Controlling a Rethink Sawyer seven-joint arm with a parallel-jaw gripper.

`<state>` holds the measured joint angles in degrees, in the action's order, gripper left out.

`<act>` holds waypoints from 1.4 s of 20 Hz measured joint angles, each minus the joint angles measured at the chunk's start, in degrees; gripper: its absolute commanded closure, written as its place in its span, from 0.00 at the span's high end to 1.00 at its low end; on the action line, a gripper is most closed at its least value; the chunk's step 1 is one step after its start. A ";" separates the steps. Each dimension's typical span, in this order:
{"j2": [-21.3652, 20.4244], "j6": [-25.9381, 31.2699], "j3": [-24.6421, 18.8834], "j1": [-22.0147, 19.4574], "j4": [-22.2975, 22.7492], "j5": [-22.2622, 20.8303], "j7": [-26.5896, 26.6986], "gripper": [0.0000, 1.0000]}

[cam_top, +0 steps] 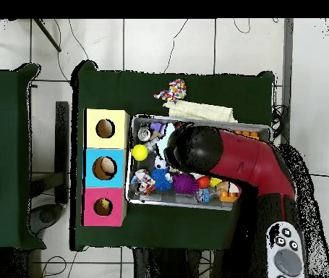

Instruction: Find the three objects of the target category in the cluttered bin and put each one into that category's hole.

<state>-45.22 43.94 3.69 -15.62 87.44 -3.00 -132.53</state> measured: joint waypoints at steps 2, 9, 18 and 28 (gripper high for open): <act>-0.82 0.96 0.01 1.04 -0.28 0.12 0.00 1.00; -1.89 0.69 -0.48 2.78 0.70 1.69 0.00 1.00; -1.33 -14.46 -3.13 3.29 10.09 3.39 0.00 1.00; -0.45 -49.16 -5.42 3.78 15.33 -14.26 0.01 1.00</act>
<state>-45.67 -5.22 -1.73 -11.84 102.77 -17.26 -132.52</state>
